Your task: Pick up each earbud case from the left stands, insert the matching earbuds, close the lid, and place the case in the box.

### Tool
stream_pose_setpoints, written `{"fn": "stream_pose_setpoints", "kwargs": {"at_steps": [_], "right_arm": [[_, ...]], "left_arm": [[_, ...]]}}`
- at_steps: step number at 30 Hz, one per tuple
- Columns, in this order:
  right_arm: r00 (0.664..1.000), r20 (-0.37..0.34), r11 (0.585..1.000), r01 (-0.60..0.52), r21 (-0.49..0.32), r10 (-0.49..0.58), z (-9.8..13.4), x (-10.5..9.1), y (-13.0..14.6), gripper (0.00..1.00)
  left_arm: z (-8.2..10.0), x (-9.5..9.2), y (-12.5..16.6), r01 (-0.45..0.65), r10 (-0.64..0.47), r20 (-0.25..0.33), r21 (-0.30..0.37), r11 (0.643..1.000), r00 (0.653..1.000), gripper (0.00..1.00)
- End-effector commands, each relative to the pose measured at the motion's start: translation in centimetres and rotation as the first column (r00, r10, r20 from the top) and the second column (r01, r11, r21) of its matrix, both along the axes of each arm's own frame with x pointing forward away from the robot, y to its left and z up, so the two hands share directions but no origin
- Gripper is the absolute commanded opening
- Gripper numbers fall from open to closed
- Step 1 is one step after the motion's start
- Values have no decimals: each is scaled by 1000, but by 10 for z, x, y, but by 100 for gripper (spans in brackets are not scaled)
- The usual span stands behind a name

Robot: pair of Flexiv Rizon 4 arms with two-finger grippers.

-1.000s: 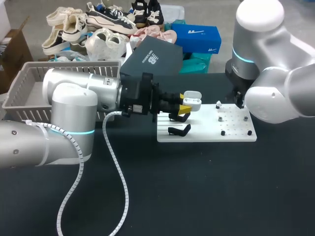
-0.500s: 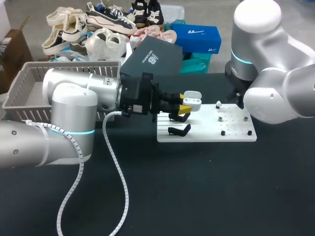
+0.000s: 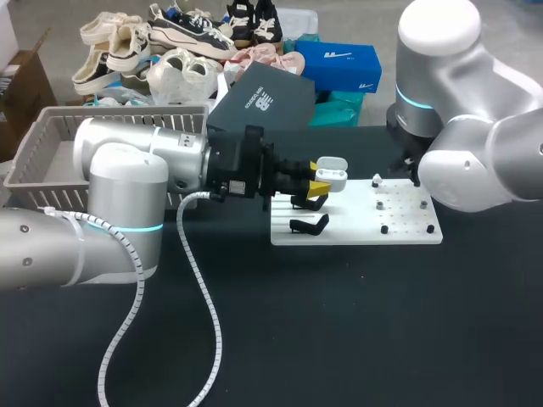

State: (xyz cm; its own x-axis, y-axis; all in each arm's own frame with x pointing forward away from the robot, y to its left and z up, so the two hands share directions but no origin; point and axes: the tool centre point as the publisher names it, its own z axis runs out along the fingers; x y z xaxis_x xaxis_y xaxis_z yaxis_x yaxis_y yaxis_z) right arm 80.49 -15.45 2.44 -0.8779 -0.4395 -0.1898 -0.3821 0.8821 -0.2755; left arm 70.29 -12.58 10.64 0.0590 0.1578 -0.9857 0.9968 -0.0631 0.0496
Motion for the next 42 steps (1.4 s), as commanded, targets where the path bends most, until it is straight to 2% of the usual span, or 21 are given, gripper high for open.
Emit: {"fn": "stream_pose_setpoints", "kwargs": {"at_steps": [1,8,13,18,25,28,32,34,42], "right_arm": [[1000,2,1000,1,-8,-1,15,-11,1,0],[999,42,1000,-21,21,20,61,-34,-1,0],[990,119,996,-79,46,73,105,-60,3,0],[970,204,987,-150,60,135,148,-94,20,0],[948,241,971,-231,61,210,184,-127,55,0],[943,234,964,-258,57,238,193,-134,72,0],[948,194,964,-263,36,251,197,-139,88,0],[959,153,970,-244,25,237,197,-140,98,0],[985,31,984,-166,-57,168,184,-141,121,0]], "left_arm": [[-1,2,-1,4,-4,0,-2,1000,1000,0],[-1,2,-1,4,-4,0,-2,1000,1000,0],[-1,2,-1,4,-4,0,-2,1000,1000,0],[-1,2,-1,4,-4,0,-2,1000,1000,0],[-1,2,-1,4,-4,0,-2,1000,1000,0],[-1,2,-1,4,-4,0,-2,1000,1000,0],[-1,2,-1,4,-4,0,-2,1000,1000,0],[-1,2,-1,4,-4,0,-2,1000,1000,0],[-1,2,-1,4,-4,0,-2,1000,1000,0]]}}
